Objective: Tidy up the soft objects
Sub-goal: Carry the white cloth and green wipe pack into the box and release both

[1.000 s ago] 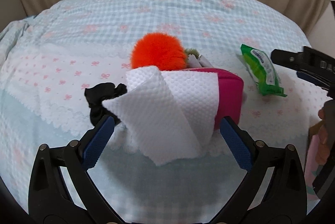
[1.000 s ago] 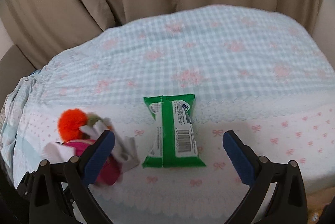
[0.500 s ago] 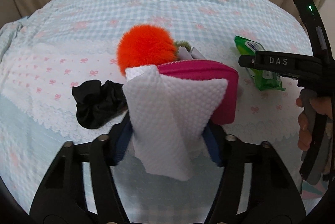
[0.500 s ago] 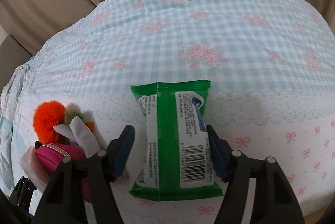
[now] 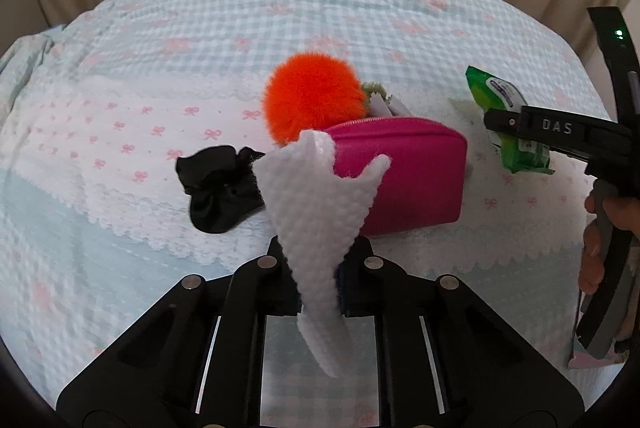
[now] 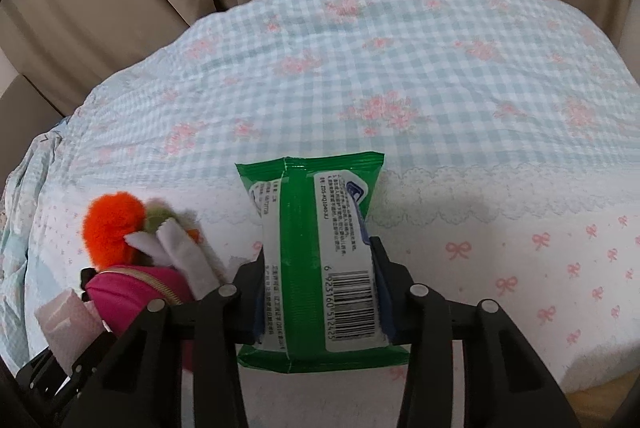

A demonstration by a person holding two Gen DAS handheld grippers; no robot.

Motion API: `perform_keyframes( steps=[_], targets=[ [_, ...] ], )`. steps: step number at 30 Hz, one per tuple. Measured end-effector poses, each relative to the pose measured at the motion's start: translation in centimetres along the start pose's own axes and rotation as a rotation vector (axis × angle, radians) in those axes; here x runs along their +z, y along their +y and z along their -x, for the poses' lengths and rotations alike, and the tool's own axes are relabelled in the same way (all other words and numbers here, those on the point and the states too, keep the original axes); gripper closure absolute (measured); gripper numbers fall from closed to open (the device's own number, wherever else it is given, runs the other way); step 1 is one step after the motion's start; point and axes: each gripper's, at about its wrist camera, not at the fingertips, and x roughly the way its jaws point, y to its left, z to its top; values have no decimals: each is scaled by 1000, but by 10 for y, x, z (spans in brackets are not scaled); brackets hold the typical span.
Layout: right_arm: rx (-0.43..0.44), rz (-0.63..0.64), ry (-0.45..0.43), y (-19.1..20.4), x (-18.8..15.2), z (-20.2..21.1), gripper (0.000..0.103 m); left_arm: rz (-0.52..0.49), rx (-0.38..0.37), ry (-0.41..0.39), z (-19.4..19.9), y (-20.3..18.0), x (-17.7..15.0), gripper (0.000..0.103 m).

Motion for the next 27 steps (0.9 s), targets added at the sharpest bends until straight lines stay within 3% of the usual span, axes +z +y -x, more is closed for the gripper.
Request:
perform_keyframes(
  steps=[9, 16, 27],
  targets=[
    [-24, -18, -65, 16, -3, 74, 64, -1, -29, -33, 68, 4, 17, 93],
    [-53, -101, -135, 28, -7, 173, 64, -50, -92, -79, 154, -7, 36, 93],
    [-132, -195, -173, 19, -49, 312, 64, -221, -253, -95, 261, -75, 60, 93]
  ],
)
